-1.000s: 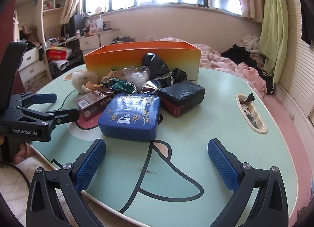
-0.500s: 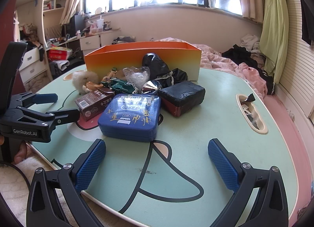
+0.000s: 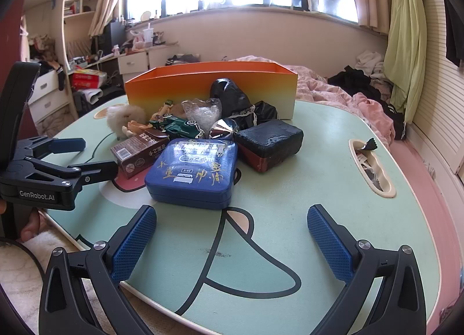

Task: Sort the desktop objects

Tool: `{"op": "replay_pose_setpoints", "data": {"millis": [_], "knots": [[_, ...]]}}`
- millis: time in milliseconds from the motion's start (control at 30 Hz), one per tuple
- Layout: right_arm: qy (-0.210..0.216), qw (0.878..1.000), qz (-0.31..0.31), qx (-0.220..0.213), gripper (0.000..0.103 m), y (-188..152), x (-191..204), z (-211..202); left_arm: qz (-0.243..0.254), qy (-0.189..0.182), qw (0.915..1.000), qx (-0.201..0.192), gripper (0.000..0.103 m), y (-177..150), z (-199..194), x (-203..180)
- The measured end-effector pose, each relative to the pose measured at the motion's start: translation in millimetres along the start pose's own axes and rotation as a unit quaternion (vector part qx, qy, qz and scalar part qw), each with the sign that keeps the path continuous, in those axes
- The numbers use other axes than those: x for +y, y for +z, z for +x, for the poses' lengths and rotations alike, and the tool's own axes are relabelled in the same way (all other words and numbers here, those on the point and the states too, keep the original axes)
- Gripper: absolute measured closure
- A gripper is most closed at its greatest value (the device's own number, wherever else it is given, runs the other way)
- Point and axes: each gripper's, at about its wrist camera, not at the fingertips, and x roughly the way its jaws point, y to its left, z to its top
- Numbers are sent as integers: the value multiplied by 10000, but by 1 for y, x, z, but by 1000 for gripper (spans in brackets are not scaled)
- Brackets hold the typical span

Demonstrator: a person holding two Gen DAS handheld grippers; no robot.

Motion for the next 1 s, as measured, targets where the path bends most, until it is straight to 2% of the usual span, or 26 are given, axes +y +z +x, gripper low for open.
{"op": "replay_pose_setpoints", "data": {"millis": [1000], "knots": [[-2,10000,3,-7,0,0,0,1,80,-52,9999,82,0,1,-1,-2]]}}
